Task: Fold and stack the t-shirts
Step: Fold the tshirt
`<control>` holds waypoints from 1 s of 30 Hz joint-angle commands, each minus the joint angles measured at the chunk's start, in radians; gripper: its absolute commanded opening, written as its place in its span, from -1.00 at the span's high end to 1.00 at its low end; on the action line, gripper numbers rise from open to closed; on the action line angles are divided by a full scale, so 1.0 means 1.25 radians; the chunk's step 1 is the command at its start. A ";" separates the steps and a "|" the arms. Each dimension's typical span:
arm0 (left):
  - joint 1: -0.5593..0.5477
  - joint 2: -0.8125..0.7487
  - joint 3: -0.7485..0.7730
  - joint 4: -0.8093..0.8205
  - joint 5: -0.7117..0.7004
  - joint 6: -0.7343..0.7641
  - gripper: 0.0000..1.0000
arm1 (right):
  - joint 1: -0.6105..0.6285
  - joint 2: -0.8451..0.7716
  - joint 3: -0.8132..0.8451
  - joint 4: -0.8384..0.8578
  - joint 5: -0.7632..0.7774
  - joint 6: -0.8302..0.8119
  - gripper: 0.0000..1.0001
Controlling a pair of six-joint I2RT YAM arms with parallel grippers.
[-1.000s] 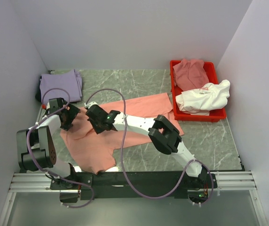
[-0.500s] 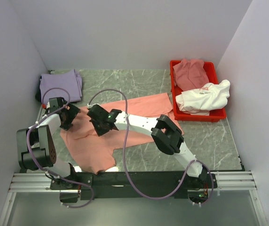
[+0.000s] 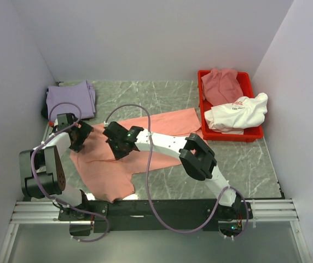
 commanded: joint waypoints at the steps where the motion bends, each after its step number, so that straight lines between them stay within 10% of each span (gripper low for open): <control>1: 0.003 -0.025 0.004 -0.053 -0.018 0.017 -0.99 | 0.003 -0.072 0.003 -0.003 -0.007 0.000 0.50; 10: 0.004 -0.111 0.027 -0.141 -0.096 -0.002 -0.99 | -0.050 -0.189 -0.082 0.047 -0.025 -0.017 -0.37; 19: -0.049 -0.141 0.059 -0.160 -0.105 -0.019 -0.99 | -0.328 -0.282 -0.246 0.109 -0.034 -0.050 -0.50; 30: -0.119 0.049 0.144 -0.108 -0.083 -0.014 -0.99 | -0.533 -0.061 -0.053 0.030 0.059 -0.092 -0.52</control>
